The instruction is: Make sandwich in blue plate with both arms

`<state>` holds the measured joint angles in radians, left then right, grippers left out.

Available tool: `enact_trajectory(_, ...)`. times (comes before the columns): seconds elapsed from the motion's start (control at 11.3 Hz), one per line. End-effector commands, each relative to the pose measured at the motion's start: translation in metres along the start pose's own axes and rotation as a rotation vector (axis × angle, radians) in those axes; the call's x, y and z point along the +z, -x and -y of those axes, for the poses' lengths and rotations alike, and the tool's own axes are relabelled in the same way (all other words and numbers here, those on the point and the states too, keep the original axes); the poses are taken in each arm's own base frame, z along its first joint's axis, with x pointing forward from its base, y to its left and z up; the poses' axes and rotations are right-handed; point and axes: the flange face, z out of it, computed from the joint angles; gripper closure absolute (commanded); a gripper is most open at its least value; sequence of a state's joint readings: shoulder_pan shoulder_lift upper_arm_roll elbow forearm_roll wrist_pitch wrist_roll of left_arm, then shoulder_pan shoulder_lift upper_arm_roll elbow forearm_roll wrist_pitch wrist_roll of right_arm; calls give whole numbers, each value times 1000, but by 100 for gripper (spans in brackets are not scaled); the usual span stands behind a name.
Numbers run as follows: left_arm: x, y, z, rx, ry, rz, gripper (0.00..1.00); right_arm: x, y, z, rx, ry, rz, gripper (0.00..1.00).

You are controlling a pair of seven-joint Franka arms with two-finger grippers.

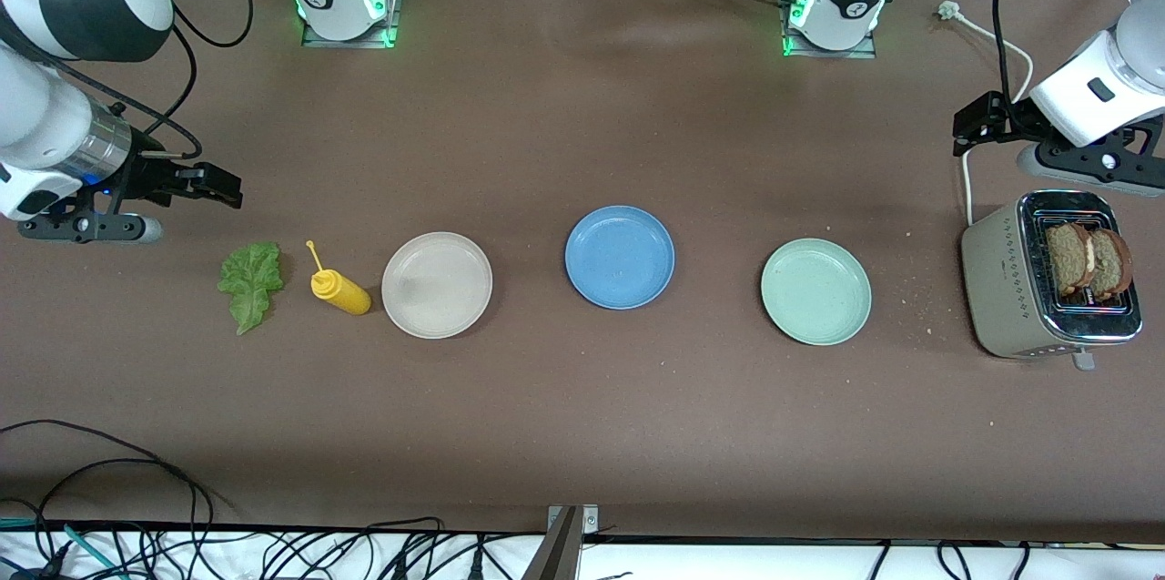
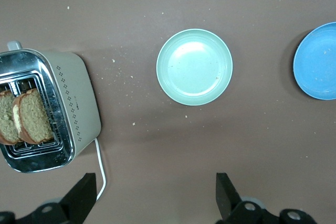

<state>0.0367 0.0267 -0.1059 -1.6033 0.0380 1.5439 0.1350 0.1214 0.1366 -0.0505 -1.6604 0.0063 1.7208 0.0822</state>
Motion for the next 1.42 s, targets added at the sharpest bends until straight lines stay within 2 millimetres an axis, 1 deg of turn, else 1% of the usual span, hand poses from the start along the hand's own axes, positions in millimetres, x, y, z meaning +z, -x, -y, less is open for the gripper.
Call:
enact_trajectory(0.0, 1, 5, 6, 5, 17, 12, 0, -6, -2, 1, 3, -7, 3, 0)
enact_trajectory(0.18, -1, 7, 6, 5, 16, 7, 0, -6, -2, 2, 2, -11, 3, 0)
enact_trajectory(0.27, 0, 7, 10, 2, 10, 10, 0, -6, -2, 1, 4, -13, 3, 0)
enact_trajectory(0.35, 1, 7, 31, -23, 8, 10, 0, -6, -2, 1, 4, -13, 3, 0)
enact_trajectory(0.44, 12, 4, 56, -49, 14, 22, 0, -6, -2, 2, 3, -13, 3, 0)
enact_trajectory(0.53, 27, 2, 90, -93, 30, 43, 0, -6, -2, 2, 3, -13, 3, 0)
enact_trajectory(0.62, 45, 1, 132, -124, 56, 63, 0, -6, -2, 1, 4, -13, 3, 0)
enact_trajectory(0.71, 58, -7, 156, -94, 69, 68, 0, -6, -2, 1, 6, -13, 3, 0)
enact_trajectory(0.8, 74, -17, 175, -52, 81, 72, 0, -6, -2, 0, 7, -13, 3, 0)
enact_trajectory(0.89, 90, -19, 200, -34, 90, 66, 0, -6, -2, 0, 6, -13, 3, 0)
enact_trajectory(1.06, 122, -23, 246, 16, 70, 1, 0, -6, -2, 0, 6, -13, 3, 0)
enact_trajectory(1.15, 141, -23, 263, 45, 79, 1, 0, -6, -2, 0, 6, -13, 3, 0)
enact_trajectory(1.24, 153, -22, 277, 57, 83, -7, 0, -6, -2, 0, 6, -13, 5, 0)
enact_trajectory(1.33, 164, -21, 282, 57, 102, -6, 0, -6, -2, -1, 7, -13, 5, 0)
